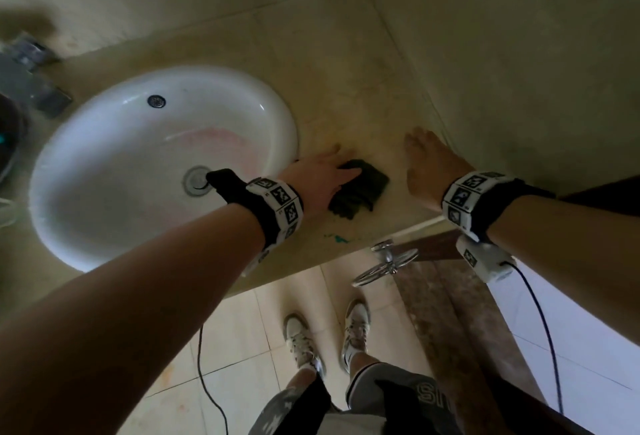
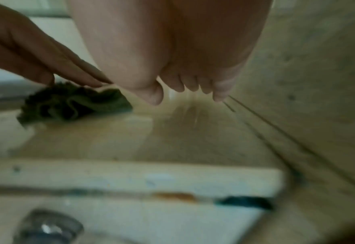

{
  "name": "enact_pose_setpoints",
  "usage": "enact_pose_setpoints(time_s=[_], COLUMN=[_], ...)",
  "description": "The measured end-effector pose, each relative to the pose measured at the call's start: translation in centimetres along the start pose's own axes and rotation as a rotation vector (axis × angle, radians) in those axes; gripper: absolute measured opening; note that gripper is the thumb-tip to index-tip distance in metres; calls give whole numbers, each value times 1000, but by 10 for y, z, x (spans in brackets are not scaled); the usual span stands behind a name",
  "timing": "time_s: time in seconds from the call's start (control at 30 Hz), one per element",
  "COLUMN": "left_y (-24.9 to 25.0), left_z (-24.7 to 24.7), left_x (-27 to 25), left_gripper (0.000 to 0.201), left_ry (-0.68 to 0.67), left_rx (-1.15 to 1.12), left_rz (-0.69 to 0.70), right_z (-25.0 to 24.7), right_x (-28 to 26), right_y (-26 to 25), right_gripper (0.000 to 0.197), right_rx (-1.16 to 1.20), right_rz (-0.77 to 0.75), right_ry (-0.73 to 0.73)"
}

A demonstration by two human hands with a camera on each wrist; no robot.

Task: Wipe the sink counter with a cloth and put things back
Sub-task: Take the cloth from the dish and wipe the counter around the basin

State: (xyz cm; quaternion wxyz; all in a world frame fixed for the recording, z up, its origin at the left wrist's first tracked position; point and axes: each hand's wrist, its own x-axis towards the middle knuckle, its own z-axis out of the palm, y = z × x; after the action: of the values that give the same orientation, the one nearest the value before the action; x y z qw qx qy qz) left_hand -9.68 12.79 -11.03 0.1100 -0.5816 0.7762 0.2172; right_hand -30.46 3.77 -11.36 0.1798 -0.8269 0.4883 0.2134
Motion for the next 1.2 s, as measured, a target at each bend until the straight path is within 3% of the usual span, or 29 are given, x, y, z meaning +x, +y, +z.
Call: enact_pose_setpoints(time_s=[0.07, 0.23, 0.4, 0.5, 0.67, 0.83, 1.2], left_y=[6, 19, 77, 99, 105, 101, 79], left_z=[3, 11, 14, 26, 42, 57, 102], left_x=[9, 31, 48, 45, 32, 7, -71], left_gripper=[50, 55, 58, 56, 80, 64, 65], left_ry=[-85, -139, -106, -77, -61, 10, 213], left_rx=[22, 46, 53, 11, -15, -83, -215], left_rz=[18, 30, 84, 15, 6, -29, -268], right_z=[12, 24, 27, 27, 21, 32, 30], right_x=[-6, -19, -4, -2, -8, 1, -5], right_y=[14, 20, 26, 26, 19, 26, 25], right_gripper=[67, 63, 68, 72, 77, 74, 63], right_rx=[-105, -384, -379, -287, -212, -215, -301], right_rz=[65, -13, -17, 33, 75, 35, 29], right_ry=[-30, -35, -112, -108, -122, -88, -34])
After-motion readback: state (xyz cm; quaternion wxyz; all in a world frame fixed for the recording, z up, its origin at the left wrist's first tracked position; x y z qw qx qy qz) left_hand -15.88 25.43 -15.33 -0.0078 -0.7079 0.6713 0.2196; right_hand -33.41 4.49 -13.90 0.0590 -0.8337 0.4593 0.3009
